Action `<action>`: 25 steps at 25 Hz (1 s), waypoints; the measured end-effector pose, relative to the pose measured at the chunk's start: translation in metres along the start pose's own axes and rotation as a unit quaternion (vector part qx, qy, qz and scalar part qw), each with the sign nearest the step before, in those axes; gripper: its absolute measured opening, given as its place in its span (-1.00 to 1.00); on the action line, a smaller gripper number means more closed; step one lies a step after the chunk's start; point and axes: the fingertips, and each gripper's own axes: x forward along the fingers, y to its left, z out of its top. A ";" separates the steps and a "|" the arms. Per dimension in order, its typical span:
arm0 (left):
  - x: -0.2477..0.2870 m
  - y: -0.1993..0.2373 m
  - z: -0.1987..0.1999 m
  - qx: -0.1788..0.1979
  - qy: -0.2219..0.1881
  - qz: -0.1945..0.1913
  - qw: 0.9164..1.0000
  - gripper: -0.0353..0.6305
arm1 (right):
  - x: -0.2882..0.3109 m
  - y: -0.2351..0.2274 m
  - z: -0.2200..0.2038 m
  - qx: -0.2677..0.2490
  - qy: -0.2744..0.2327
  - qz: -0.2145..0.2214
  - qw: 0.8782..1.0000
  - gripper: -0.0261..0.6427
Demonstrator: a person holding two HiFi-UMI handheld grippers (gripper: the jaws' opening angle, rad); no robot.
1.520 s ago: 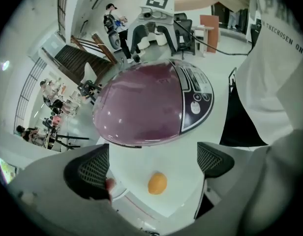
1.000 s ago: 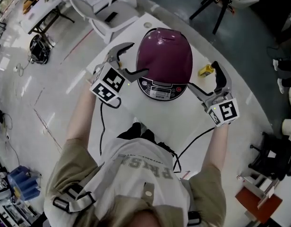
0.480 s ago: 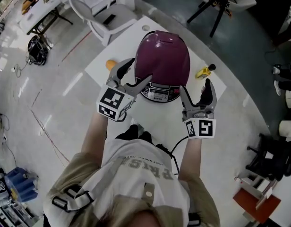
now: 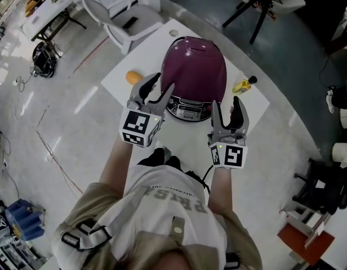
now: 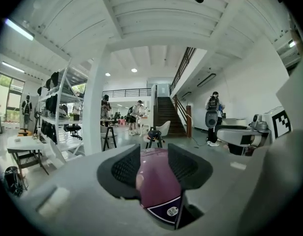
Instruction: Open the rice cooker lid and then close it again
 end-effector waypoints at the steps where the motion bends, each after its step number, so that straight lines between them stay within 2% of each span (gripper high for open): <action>1: 0.000 -0.001 -0.001 0.001 0.001 0.003 1.000 -0.37 | -0.001 0.002 -0.001 0.001 0.001 -0.003 1.000 -0.22; 4: -0.002 -0.004 -0.001 0.009 -0.001 0.015 1.000 -0.52 | -0.001 0.005 -0.001 0.003 0.003 -0.010 1.000 -0.38; 11: -0.010 0.000 0.000 0.055 -0.011 0.052 0.997 -0.70 | -0.005 -0.003 -0.004 0.007 0.006 -0.047 0.999 -0.59; 15: -0.014 0.001 -0.004 0.051 -0.007 0.063 0.997 -0.81 | -0.007 -0.005 -0.005 0.004 0.007 -0.056 0.998 -0.74; 21: -0.017 0.002 -0.007 0.049 -0.007 0.073 0.996 -0.87 | -0.008 -0.001 -0.002 -0.008 0.005 -0.055 0.998 -0.90; 25: -0.019 0.001 -0.007 0.044 -0.010 0.075 0.996 -0.87 | -0.008 0.002 0.001 -0.013 0.007 -0.051 0.999 -0.92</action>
